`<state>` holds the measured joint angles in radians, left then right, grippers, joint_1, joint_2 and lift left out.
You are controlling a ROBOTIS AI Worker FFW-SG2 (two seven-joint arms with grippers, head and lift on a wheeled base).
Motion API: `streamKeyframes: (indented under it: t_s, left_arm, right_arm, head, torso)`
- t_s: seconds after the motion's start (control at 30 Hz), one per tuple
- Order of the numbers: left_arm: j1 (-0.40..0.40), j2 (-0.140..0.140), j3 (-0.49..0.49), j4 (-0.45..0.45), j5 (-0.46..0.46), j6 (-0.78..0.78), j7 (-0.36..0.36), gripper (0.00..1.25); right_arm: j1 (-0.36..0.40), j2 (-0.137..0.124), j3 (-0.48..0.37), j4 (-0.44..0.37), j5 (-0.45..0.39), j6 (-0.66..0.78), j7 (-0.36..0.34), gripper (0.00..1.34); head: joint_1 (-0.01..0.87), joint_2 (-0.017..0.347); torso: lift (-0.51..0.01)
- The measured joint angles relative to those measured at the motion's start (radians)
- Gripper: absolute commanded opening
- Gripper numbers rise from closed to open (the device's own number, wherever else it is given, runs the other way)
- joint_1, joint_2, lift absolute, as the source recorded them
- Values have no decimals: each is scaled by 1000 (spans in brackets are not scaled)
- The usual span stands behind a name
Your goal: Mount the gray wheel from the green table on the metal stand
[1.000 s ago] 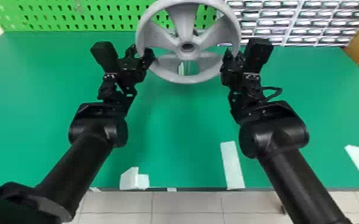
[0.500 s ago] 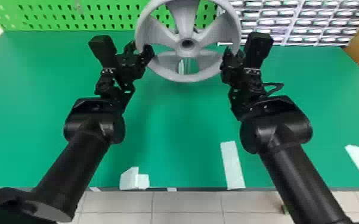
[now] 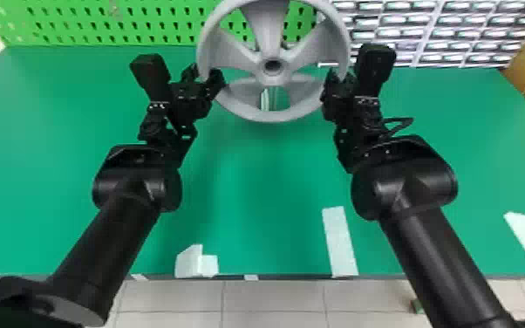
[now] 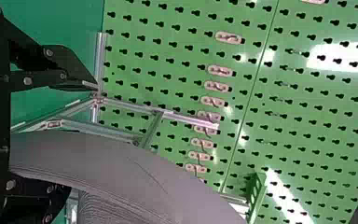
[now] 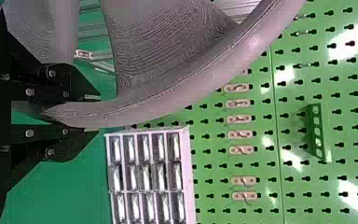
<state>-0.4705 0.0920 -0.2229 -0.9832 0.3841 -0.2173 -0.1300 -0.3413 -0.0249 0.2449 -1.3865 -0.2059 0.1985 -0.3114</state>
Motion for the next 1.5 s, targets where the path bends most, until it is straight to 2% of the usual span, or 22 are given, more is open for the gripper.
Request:
streamKeyframes:
  t_s: [0.5,1.13,1.3,1.5]
  left_arm:
    - [-36,0,-25,67,11,-71,0,456]
    - [-78,-2,-34,153,29,-73,0,459]
    - [-77,-2,-34,154,32,-50,0,465]
    - [-63,-1,-35,110,25,1,0,473]
  right_arm:
    - [-22,-14,21,30,0,-49,0,184]
    - [-37,-5,15,62,1,-41,0,184]
    - [-36,-3,15,64,2,-20,0,184]
    - [-32,-2,7,44,1,26,0,184]
  head:
    - [867,52]
    - [867,52]
    - [867,52]
    - [867,52]
  torso:
    - [-100]
    - [-100]
    - [-100]
    - [-100]
